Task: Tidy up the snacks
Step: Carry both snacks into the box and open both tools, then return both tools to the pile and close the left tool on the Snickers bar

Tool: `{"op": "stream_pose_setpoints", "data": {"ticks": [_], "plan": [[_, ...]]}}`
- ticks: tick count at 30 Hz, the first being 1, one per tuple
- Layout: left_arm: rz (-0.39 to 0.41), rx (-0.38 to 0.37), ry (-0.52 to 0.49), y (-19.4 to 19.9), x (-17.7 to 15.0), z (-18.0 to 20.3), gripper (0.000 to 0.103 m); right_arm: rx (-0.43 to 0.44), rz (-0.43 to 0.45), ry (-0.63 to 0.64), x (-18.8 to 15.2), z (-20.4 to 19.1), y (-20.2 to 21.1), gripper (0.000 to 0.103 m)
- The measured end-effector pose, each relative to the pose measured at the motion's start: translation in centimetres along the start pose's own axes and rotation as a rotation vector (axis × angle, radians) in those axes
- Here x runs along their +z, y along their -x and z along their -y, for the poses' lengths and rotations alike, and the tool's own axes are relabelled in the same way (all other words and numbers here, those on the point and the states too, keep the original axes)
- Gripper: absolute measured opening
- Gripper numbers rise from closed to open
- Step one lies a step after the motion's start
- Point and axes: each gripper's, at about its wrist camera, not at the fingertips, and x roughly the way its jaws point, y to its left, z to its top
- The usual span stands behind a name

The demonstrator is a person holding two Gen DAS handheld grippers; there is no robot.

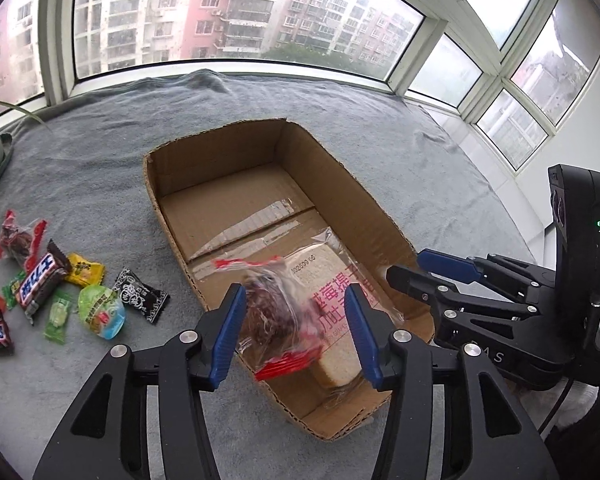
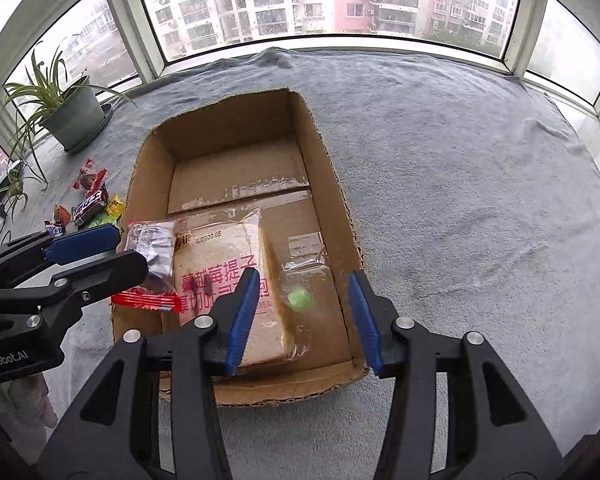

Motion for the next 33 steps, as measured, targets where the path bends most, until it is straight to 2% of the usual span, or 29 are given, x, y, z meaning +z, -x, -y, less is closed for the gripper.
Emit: {"op": "stream_pose_setpoints", "data": {"ticks": [4, 6, 8, 19, 26, 30, 33], "plan": [[0.004, 0.006, 0.001, 0.4, 0.0, -0.3, 0.053, -0.006, 0.002, -0.007, 0.0, -0.2, 0.2, 0.055], [0.007, 0.006, 0.004, 0.6, 0.0, -0.6, 0.053, -0.009, 0.006, -0.01, 0.0, -0.3, 0.4, 0.062], [0.01, 0.007, 0.006, 0.9, -0.1, -0.8, 0.053, -0.009, 0.014, -0.014, 0.0, -0.5, 0.6, 0.064], [0.045, 0.03, 0.014, 3.9, -0.9, -3.0, 0.053, 0.009, 0.064, -0.025, 0.6, -3.6, 2.7, 0.064], [0.072, 0.049, 0.068, 6.9, -1.7, -7.3, 0.053, 0.054, 0.09, -0.018, 1.0, -7.5, 3.8, 0.065], [0.083, 0.073, 0.105, 8.8, -2.5, -10.6, 0.053, 0.074, 0.098, -0.016, 1.0, -9.9, 3.9, 0.072], [0.086, 0.096, 0.143, 10.1, -3.4, -13.4, 0.053, 0.095, 0.095, -0.016, 1.1, -11.7, 3.8, 0.072]]}}
